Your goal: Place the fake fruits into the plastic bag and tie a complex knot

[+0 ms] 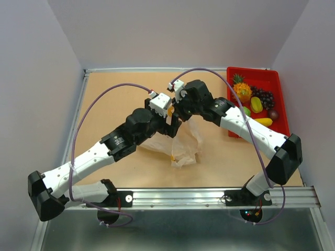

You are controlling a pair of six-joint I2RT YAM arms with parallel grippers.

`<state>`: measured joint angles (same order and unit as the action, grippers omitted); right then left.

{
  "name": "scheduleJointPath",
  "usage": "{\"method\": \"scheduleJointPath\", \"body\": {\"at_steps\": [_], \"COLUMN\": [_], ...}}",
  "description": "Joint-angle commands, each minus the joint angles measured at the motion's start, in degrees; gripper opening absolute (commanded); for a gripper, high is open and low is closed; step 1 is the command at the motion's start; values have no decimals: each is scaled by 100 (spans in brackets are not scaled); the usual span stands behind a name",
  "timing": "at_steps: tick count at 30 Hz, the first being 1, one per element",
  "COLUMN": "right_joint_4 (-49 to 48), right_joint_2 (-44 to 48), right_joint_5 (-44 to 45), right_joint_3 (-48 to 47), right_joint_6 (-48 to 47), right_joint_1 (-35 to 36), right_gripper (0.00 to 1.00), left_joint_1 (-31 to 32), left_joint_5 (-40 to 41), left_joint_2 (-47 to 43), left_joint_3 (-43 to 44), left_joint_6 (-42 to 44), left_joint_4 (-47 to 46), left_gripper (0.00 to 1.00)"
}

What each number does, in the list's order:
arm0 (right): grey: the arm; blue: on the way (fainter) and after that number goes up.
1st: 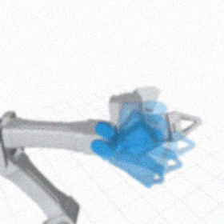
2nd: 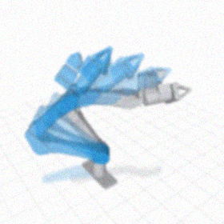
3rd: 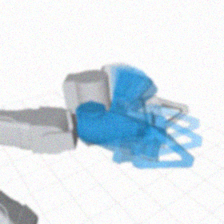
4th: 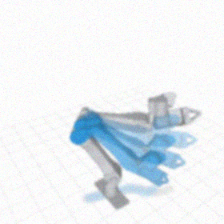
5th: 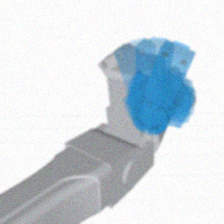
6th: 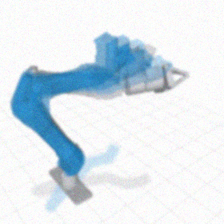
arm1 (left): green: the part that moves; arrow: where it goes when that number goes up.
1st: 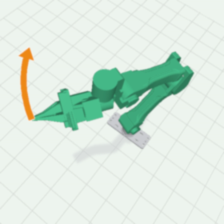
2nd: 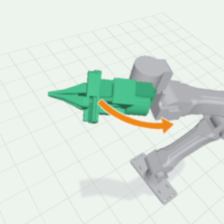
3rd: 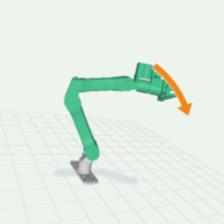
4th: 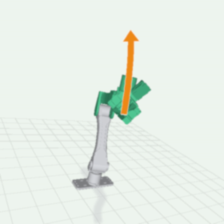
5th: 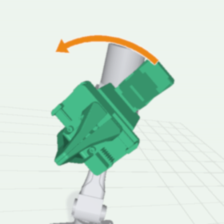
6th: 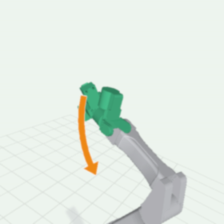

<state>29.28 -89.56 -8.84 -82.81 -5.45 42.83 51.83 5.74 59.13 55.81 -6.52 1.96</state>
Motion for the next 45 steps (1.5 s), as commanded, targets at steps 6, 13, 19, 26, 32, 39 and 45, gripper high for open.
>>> {"method": "scheduleJointPath", "body": {"at_steps": [6, 13, 19, 26, 32, 39, 45], "right_joint_4": [-195, 456, 474, 526, 588, 518, 614], "right_joint_2": [430, 747, 563, 1380, 2258, 1960, 995], "right_joint_5": [-846, -1164, -881, -1963, -2298, -1637, -2981], "right_joint_3": [-201, -17, 99, 448, 1292, 1392, -321], "right_joint_6": [-157, -1342, -1723, -1397, -1090, -1362, -554], "right_joint_1": [59, 50, -300, -802, -794, -960, -2926], "right_gripper": [0, 0, 71, 100, 100, 44, 0], "left_joint_1": [37, -244, -472, -1341, -2133, -2450, -2898], "left_joint_5": [1772, 693, -502, -1927, -3250, -5239, -6593], "left_joint_2": [669, 143, -288, 27, 353, 318, -103], "left_joint_3": [-167, -518, -379, 61, 229, -202, -1028], "left_joint_6": [916, 1171, 302, -718, -1683, -1844, -1571], "left_joint_4": [-274, 32, 490, 420, 148, -960, -1391], "left_gripper": [99, 40, 0, 0, 0, 0, 0]}}
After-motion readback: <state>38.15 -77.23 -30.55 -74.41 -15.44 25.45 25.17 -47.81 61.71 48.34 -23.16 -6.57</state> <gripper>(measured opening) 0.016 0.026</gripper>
